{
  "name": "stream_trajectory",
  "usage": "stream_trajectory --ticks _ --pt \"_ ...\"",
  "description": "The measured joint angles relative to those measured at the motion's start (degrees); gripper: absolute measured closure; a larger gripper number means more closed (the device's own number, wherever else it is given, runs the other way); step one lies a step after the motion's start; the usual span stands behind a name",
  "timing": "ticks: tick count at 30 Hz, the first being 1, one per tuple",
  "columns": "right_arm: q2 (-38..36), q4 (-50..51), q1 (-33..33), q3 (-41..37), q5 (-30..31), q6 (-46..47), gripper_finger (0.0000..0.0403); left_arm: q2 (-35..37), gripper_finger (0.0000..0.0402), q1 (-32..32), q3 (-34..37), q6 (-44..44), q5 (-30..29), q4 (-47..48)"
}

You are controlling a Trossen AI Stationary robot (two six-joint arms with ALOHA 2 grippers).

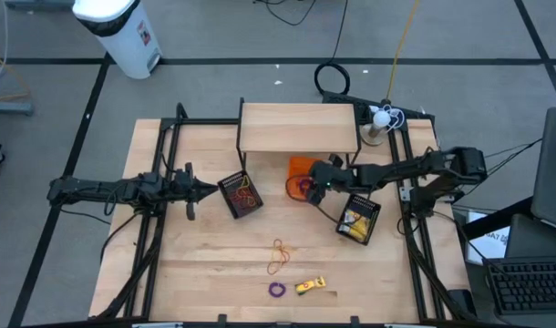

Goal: Pick & Place Office Desk Supplies
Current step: Put the crayon box into the right black bin

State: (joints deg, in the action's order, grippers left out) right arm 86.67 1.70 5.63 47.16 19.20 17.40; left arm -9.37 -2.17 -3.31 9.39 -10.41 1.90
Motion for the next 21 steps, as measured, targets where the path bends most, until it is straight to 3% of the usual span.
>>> stream_trajectory --ticks 4,8,12,18,21 --pt "-5.17 -0.87 -1.52 0.00 0.15 -3.13 0.0199 -0.01 0.0378 0.00 0.00 0.01 0.81 0.16" --pt "-13.93 -5.23 -4.74 -1.23 0.13 -7.61 0.0199 -0.01 0.0378 0.00 0.00 2.26 1.41 1.41" --pt "-23.91 -14.57 -9.10 -7.29 0.02 -11.95 0.0248 -0.02 0.0378 0.00 0.00 3.36 1.43 2.99" --pt "-38.95 -26.26 -14.60 -21.79 0.04 -14.51 0.0387 0.00 0.0378 0.00 -0.02 1.61 1.39 0.80" --pt "-44.81 -34.32 -16.93 -29.99 0.34 -15.11 0.0387 -0.02 0.0378 0.00 -0.02 2.34 0.95 0.11"
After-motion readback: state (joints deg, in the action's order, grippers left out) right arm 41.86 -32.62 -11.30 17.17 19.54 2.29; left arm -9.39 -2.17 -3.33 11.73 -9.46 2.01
